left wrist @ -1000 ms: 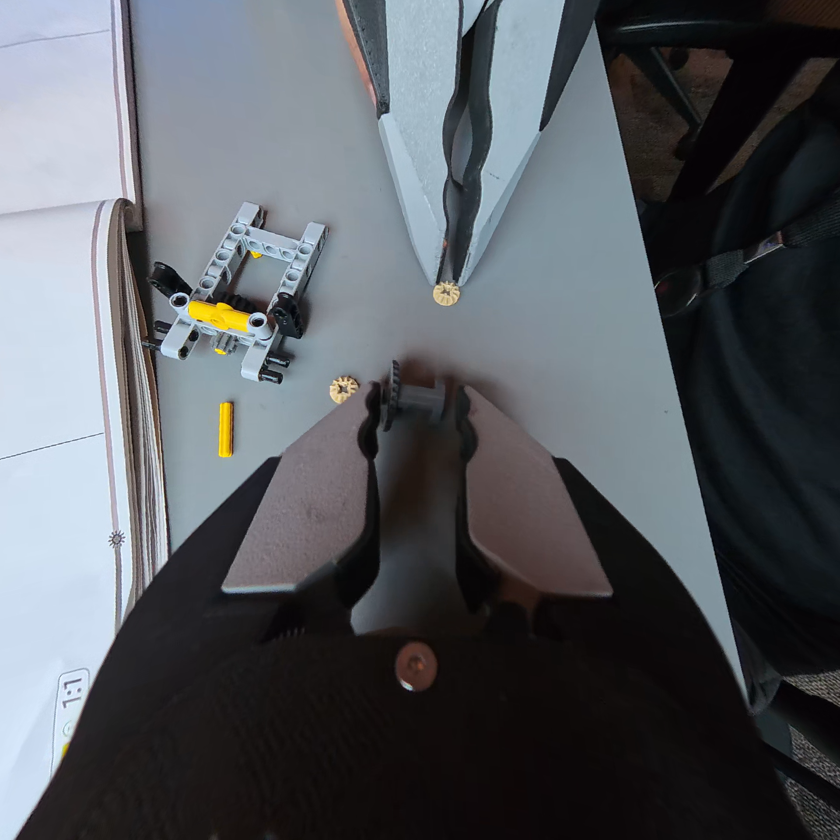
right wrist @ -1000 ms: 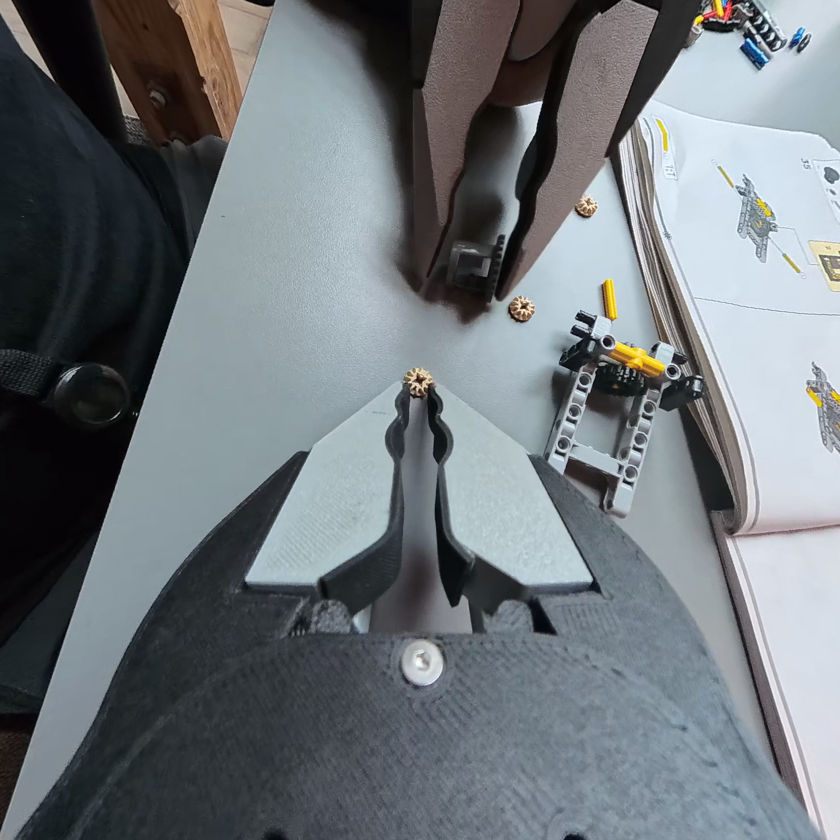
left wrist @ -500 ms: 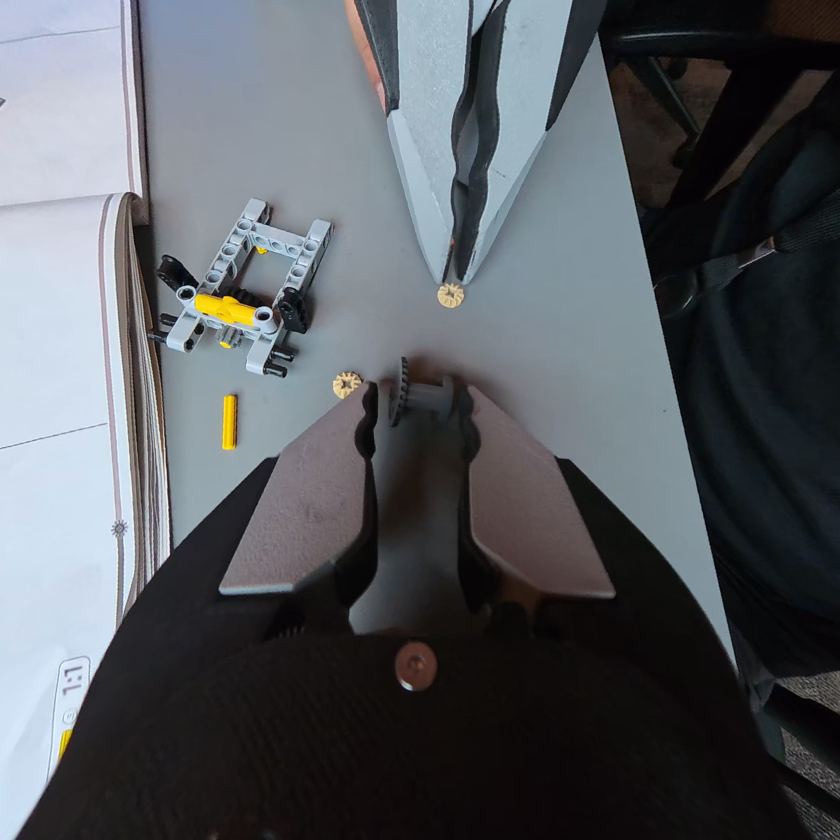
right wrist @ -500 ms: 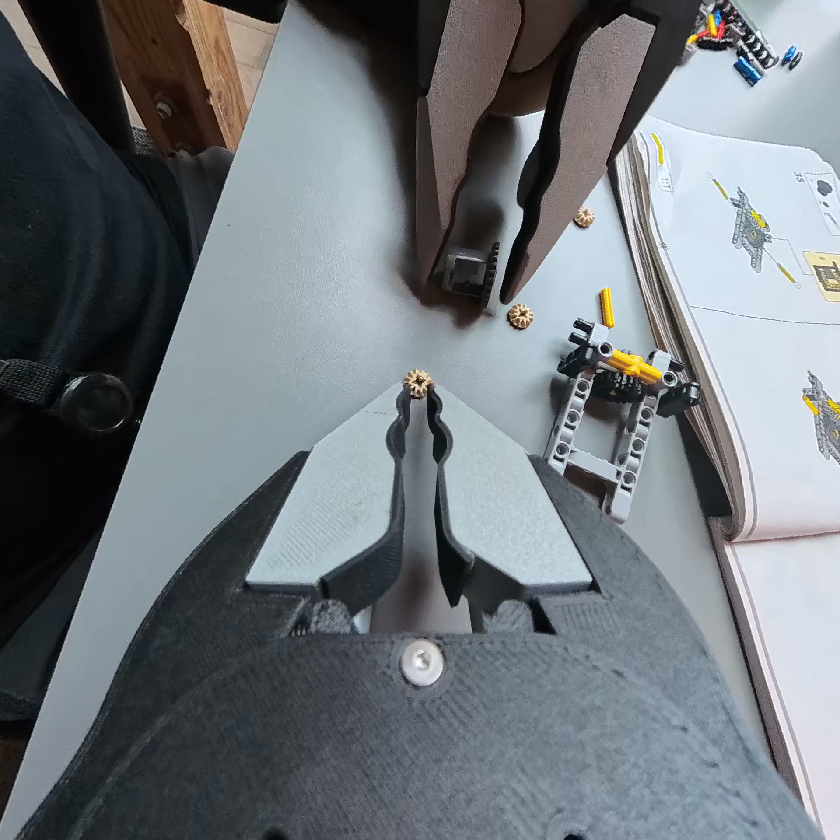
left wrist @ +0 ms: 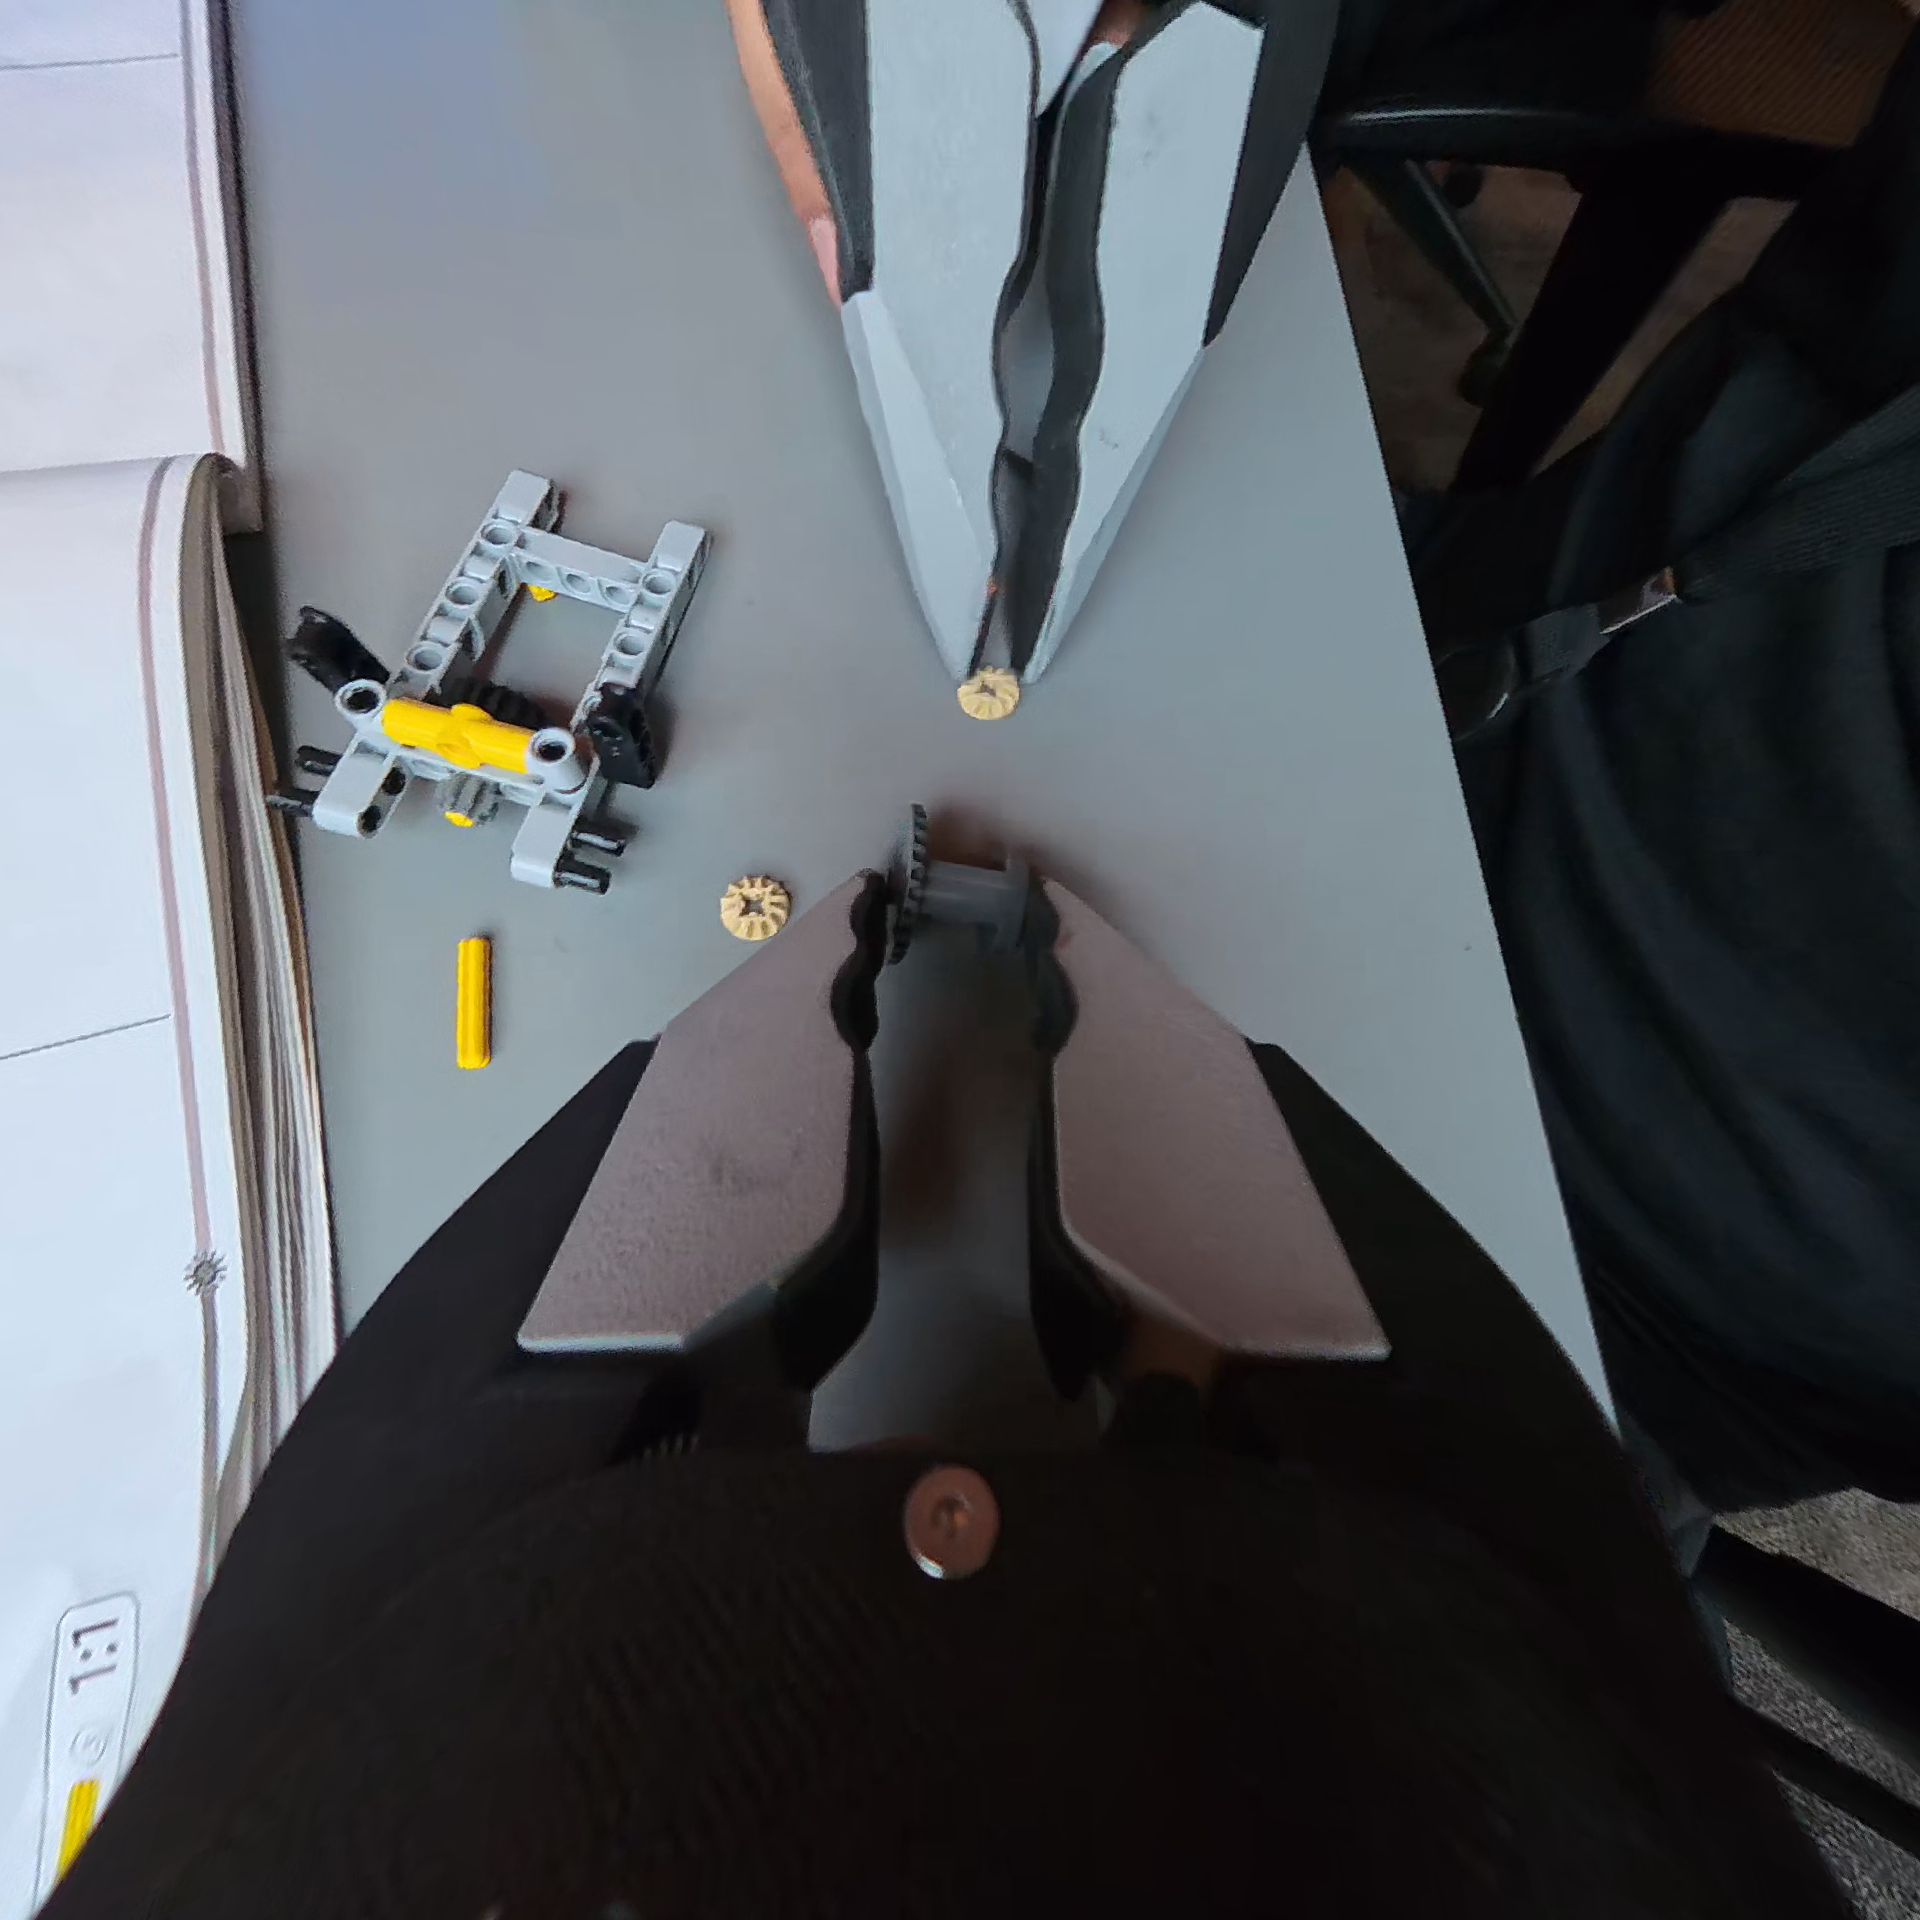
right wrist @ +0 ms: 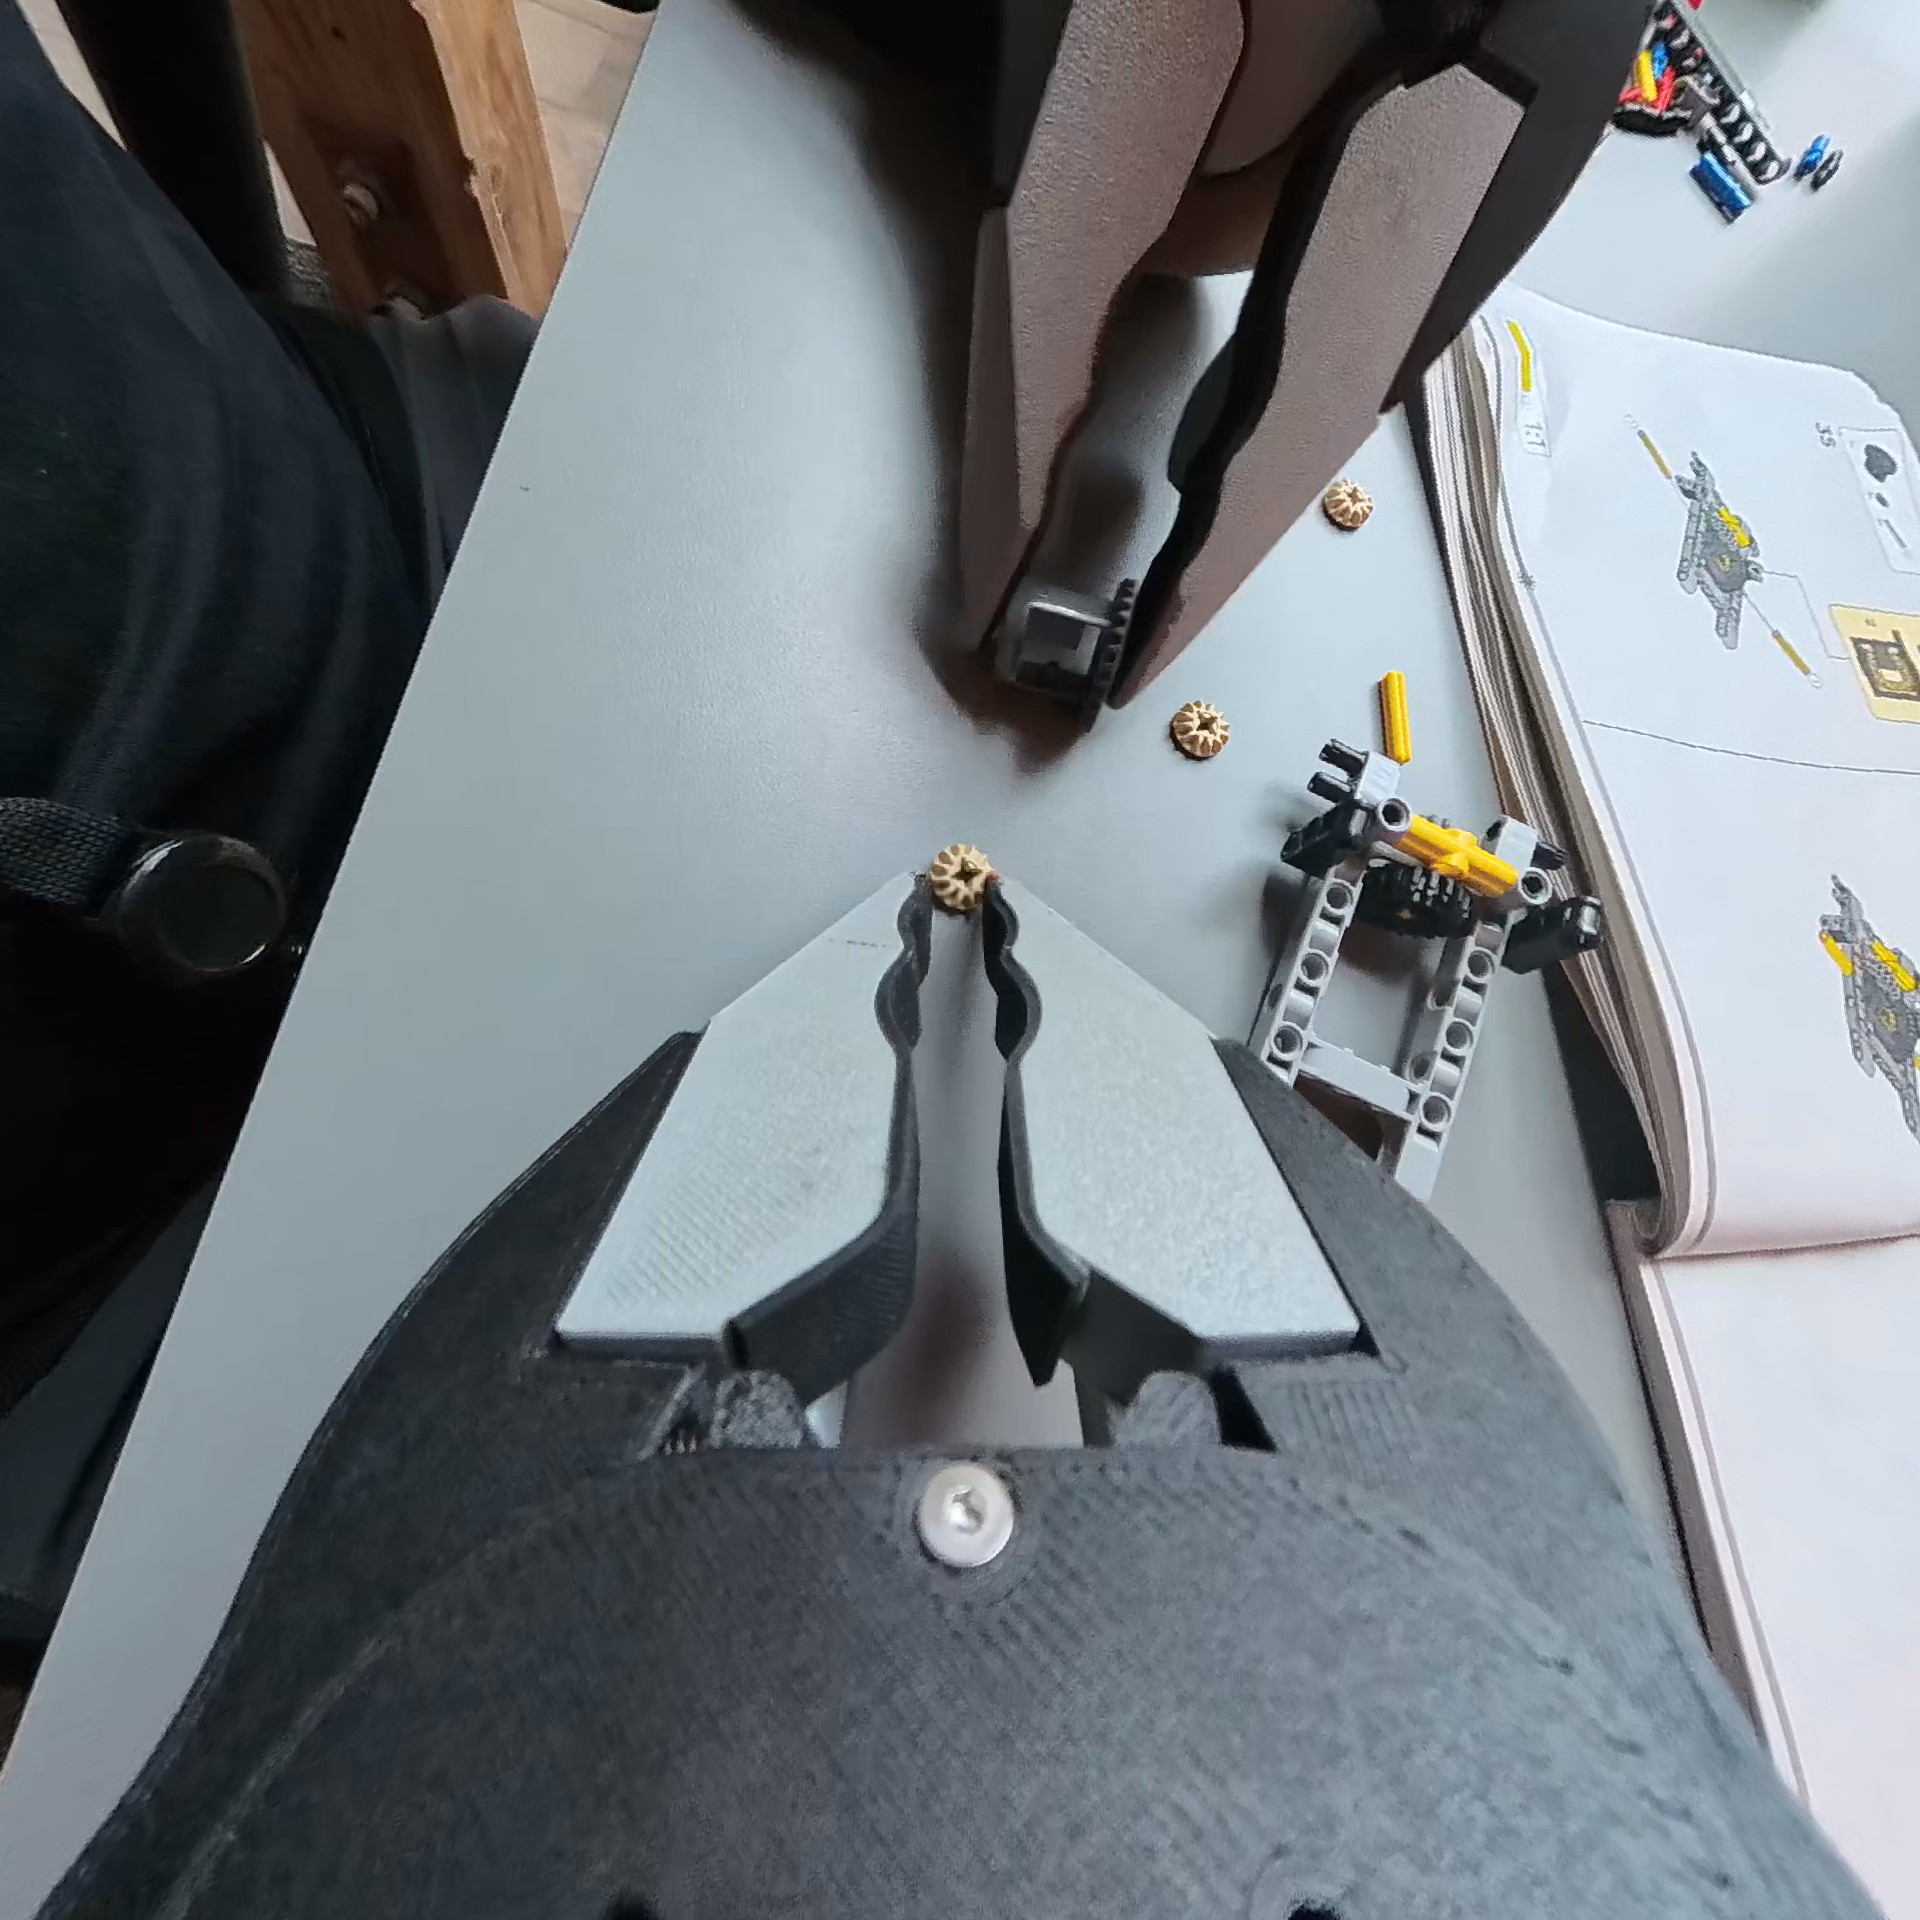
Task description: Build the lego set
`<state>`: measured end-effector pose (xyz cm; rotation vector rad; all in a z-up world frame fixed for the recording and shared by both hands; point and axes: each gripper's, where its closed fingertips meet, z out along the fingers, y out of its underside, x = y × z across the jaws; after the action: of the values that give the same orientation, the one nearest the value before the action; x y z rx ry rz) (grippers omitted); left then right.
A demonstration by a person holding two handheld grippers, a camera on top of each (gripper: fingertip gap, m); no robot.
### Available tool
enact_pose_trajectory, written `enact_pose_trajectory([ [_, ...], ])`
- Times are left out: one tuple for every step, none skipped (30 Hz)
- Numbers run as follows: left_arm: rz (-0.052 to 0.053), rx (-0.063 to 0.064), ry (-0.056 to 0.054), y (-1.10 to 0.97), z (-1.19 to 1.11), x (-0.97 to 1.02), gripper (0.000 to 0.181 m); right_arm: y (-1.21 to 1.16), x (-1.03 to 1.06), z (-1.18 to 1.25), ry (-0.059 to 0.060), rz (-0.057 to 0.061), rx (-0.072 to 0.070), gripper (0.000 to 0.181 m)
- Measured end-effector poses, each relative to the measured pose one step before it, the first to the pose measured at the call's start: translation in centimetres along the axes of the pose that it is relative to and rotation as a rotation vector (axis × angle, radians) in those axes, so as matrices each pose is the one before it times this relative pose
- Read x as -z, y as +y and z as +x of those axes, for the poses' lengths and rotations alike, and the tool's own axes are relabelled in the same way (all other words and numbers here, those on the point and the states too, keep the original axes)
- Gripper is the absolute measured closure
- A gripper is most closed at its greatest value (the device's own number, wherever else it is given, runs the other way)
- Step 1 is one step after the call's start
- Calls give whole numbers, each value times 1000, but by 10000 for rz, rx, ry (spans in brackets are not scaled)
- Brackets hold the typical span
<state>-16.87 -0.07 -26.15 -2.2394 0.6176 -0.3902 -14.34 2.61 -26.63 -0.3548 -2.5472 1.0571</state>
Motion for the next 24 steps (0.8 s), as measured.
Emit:
enact_pose_trajectory([
  [-37, -64, 79, -46, 243, -153, 157, 6, -63, -18, -10, -33, -52, 175],
  [-62, -67, 73, -9, 252, -164, 157, -70, -21, -152, -44, -1, -24, 176],
  [-5, -32, 116, -90, 285, -122, 157, -111, -33, -256, -53, 11, 8, 176],
  [-12, -7, 128, -63, 292, -111, 157, -110, -38, -267, -23, -1, 20, 176],
  [-9, -5, 131, -52, 277, -94, 157, -127, -52, -253, -4, -3, 30, 176],
  [-2, 5, 114, -53, 236, -86, 157, -128, -46, -227, 5, -4, 14, 176],
  [-1, 9, 73, -49, 171, -66, 157, -125, -48, -244, -5, -3, -20, 176],
  [-2, -5, 81, -26, 196, -61, 157, -113, -33, -298, -30, -1, -44, 176],
  [-7, -30, 93, -27, 240, -61, 157, -110, -6, -318, -21, -11, -69, 176],
  [-12, -60, 105, -10, 290, -58, 157, -102, 2, -388, -34, -12, -71, 175],
  [-15, -69, 124, -3, 338, -57, 157, -102, 35, -457, -32, -18, -47, 175],
  [-15, -49, 125, -6, 338, -59, 156, -56, 53, -400, 32, -51, -27, 175],
  [-15, -30, 130, -12, 343, -79, 157, -34, 87, -368, 55, -76, -31, 175],
  [-13, -11, 154, -24, 368, -87, 156, -25, 100, -386, 36, -84, -54, 173],
  [-11, 6, 152, -65, 345, -126, 157, -4, 121, -325, 59, -90, -69, 171],
  [-10, 25, 144, -105, 313, -163, 157, 7, 132, -258, 87, -78, -76, 169],
  [-17, 28, 197, -140, 381, -223, 157, -9, 167, -201, 97, -46, -88, 168],
  [-19, 21, 220, -152, 410, -256, 157, -71, 198, -192, 90, -4, -99, 167],
  [-22, 5, 170, -160, 353, -264, 157, -167, 248, -221, 75, 53, -88, 167],
  [-20, -17, 95, -133, 251, -228, 157, -282, 288, -196, 115, 101, -41, 167],
  [-21, -50, 56, -77, 194, -157, 157, -308, 272, -111, 175, 103, 40, 167],
  [-20, -55, -7, -10, 85, -58, 157, -221, 181, 7, 217, 41, 123, 167],
  [-16, -30, -33, 62, 14, 60, 157, -107, 52, 133, 208, -34, 160, 166],
  [-20, 19, 19, 121, 52, 130, 157, -29, -113, 115, 93, -75, 119, 162],
])
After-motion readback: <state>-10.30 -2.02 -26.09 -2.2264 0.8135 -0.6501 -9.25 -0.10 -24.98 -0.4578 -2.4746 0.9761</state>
